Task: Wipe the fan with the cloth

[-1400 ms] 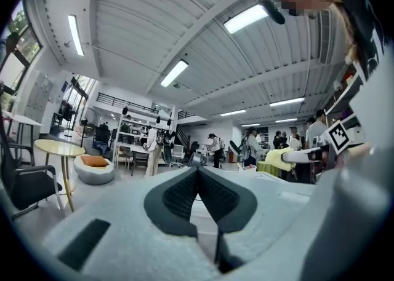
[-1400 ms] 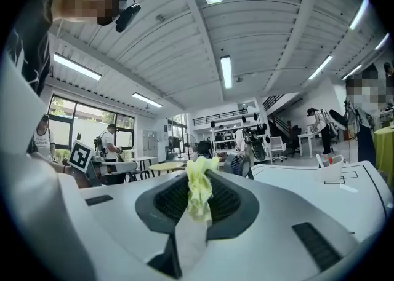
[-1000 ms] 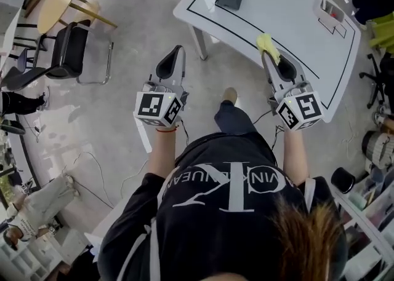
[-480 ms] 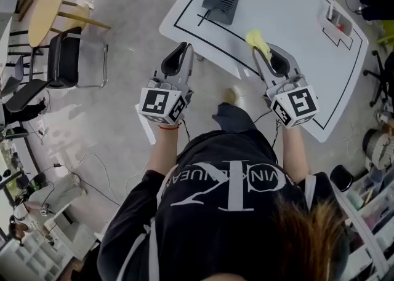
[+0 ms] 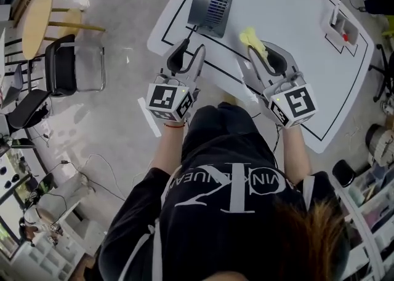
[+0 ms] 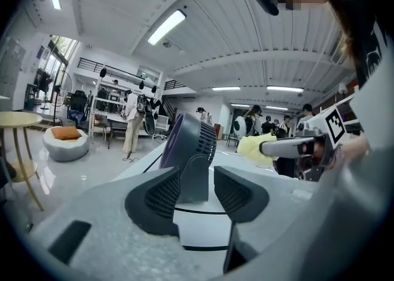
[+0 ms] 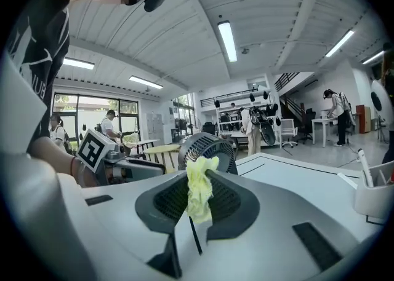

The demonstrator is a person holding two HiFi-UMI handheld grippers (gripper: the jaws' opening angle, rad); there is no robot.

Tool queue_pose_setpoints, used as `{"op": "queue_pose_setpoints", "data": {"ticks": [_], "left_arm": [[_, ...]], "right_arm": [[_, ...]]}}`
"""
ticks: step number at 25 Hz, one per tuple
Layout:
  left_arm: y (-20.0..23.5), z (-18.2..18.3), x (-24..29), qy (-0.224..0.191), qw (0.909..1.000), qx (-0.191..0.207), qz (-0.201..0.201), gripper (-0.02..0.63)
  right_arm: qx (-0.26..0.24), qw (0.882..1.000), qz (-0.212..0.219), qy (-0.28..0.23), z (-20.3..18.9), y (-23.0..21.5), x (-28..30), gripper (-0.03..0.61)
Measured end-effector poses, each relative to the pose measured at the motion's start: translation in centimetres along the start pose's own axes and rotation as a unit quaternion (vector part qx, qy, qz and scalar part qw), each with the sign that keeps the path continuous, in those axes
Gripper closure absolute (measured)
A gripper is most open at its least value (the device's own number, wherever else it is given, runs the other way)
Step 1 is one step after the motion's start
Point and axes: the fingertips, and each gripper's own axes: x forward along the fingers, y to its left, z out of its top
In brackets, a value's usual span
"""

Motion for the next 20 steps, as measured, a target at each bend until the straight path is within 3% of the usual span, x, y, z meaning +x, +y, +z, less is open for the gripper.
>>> {"op": "queue_pose_setpoints", "data": {"ticks": [7,13,20], "left_arm": [[0.7,-1.9,3.8,0.037,0.9992,-0.006,0.015,0.354],[0.9,-3.2,6.0,0.049,0.9984,0.008,0.025,0.326],[0.9,-3.7,6.8,0.04,0.9984,0.027,0.03,0.325]], "right_arm": [[0.009,1.0,-0.002,-0.004,-0.4,-1.9,2.2,0.514],[0.005,1.0,-0.008,-0.005,-0.7,-3.1,4.7,0.512],[-0.078,0.996,-0.022,-0.04,1.6,-3.9,7.1,0.512]]}}
